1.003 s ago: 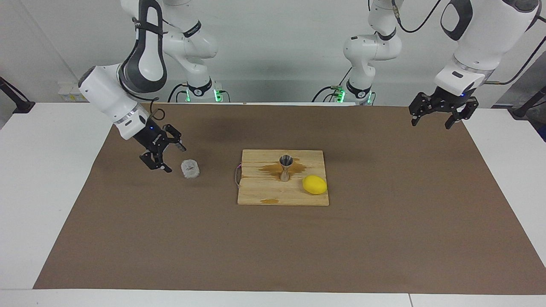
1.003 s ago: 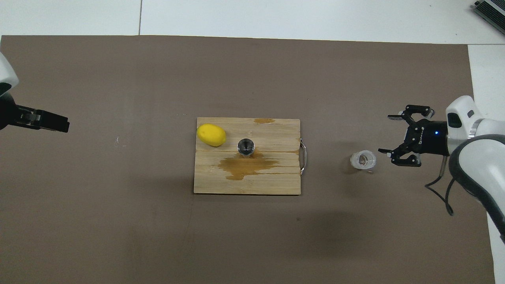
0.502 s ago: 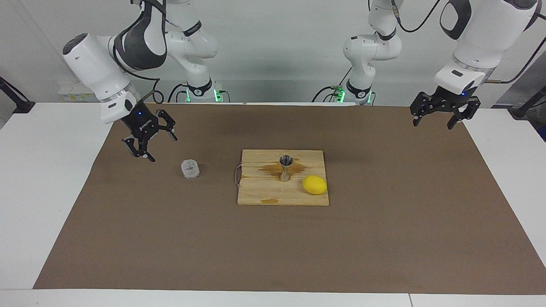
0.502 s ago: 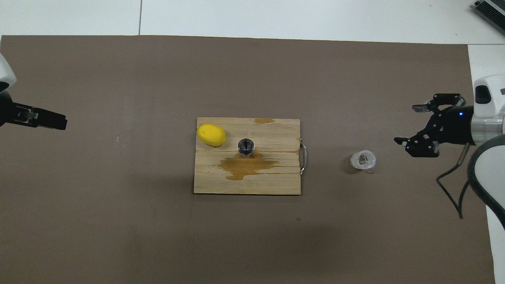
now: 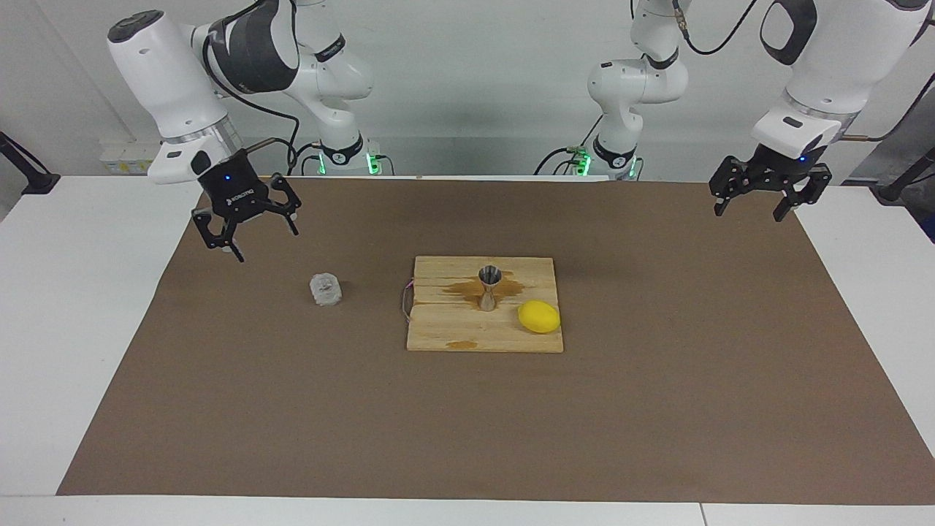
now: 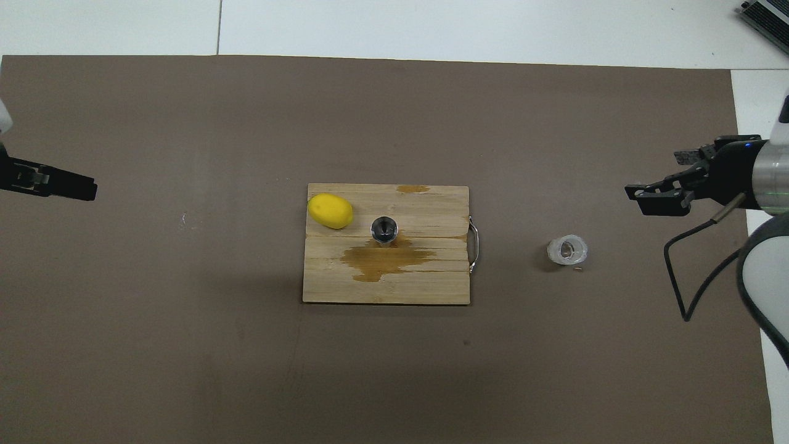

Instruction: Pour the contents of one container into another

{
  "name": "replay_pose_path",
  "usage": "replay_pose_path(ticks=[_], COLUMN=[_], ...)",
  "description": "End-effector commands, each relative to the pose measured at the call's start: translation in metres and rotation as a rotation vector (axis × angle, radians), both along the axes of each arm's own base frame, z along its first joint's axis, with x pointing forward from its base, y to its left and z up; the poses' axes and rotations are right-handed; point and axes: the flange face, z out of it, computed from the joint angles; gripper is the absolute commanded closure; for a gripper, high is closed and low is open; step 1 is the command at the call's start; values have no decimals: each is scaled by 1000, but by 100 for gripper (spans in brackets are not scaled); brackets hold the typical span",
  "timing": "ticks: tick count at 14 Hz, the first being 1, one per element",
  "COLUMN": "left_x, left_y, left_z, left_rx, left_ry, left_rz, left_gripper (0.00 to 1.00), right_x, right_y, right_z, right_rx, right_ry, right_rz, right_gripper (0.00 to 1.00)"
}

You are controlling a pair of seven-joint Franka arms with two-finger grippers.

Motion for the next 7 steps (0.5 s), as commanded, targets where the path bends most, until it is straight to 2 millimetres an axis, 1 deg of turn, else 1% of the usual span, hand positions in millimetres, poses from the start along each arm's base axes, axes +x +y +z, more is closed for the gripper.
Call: replay_pose_path(ticks=[1, 2, 3, 4, 5, 6, 7], left_x=[2, 2, 1, -2, -2, -1, -2], left_y=[-1, 1, -1, -5, -6, -6, -6], left_z=[3, 6, 11, 17, 16, 16, 19], left_rx=[-6, -7, -10, -10, -5, -2, -10], left_ry=[-10, -16, -24, -31, -29, -27, -29], left_rz=[-12, -13, -10, -15, -13, 6, 17], left_gripper=[0, 0, 0, 0, 0, 0, 0], right_x=[2, 4, 4, 3, 4, 4, 3], right_y=[-1, 8, 10, 9, 13, 25, 29], right_z=[18, 22, 26, 36, 40, 41, 45], right_rx=[-14, -30, -44, -59, -74, -87, -95], right_ry=[29, 35, 48, 65, 83, 97, 113], right_rz=[-176, -231, -305, -375, -432, -486, -556], right_gripper=[0, 0, 0, 0, 0, 0, 0])
